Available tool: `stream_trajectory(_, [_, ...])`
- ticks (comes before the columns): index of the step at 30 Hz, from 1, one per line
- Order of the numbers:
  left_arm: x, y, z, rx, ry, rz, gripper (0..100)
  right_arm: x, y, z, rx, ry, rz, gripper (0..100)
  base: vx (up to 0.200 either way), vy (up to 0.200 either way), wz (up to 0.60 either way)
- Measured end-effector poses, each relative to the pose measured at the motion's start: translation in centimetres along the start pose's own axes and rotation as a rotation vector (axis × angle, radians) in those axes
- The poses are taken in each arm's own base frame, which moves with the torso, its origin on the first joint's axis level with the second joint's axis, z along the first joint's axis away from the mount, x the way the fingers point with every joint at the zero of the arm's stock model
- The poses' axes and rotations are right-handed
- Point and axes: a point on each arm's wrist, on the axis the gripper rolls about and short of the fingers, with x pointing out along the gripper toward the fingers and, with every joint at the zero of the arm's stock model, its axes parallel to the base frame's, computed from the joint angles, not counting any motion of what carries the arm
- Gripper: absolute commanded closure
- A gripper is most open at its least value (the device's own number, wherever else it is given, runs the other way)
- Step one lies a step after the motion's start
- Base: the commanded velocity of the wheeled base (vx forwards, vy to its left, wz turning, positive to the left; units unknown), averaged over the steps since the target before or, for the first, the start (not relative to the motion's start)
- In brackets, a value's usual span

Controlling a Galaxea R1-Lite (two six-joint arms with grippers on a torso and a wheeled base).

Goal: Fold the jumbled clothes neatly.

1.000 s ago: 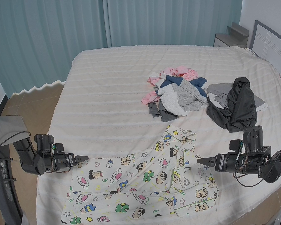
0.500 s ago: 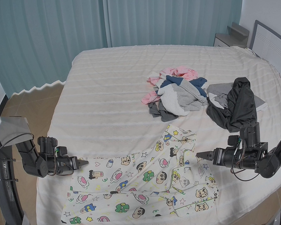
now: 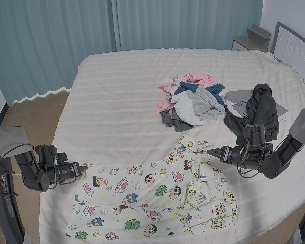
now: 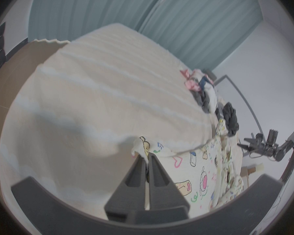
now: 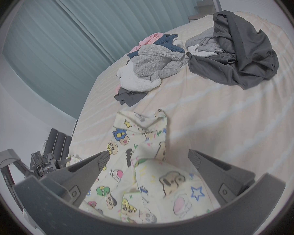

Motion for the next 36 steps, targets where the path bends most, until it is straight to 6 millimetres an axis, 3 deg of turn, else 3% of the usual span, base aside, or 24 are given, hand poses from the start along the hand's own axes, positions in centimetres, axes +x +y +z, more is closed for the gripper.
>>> stream_trajectory(5, [-0.5,0.2,1.3,-0.020,-0.121,-0.015,100,2.7,0.4,0.6,0.015,-0.035,0.019,0,0.000,0.000,0.00])
stream_trajectory(13, [-0.4,0.7,1.3,-0.036,-0.151,0.006,100,6.5,1.1,0.5,0.013,-0.066,0.055,0,0.000,0.000,0.00])
stream_trajectory(23, [-0.4,1.1,1.1,-0.047,-0.149,0.018,100,9.3,2.9,0.4,-0.018,-0.095,0.084,0,0.000,0.000,0.00])
stream_trajectory(36, [-0.4,1.2,1.0,-0.071,-0.146,0.018,100,12.0,5.6,6.1,-0.013,-0.426,0.119,0,0.000,0.000,0.00])
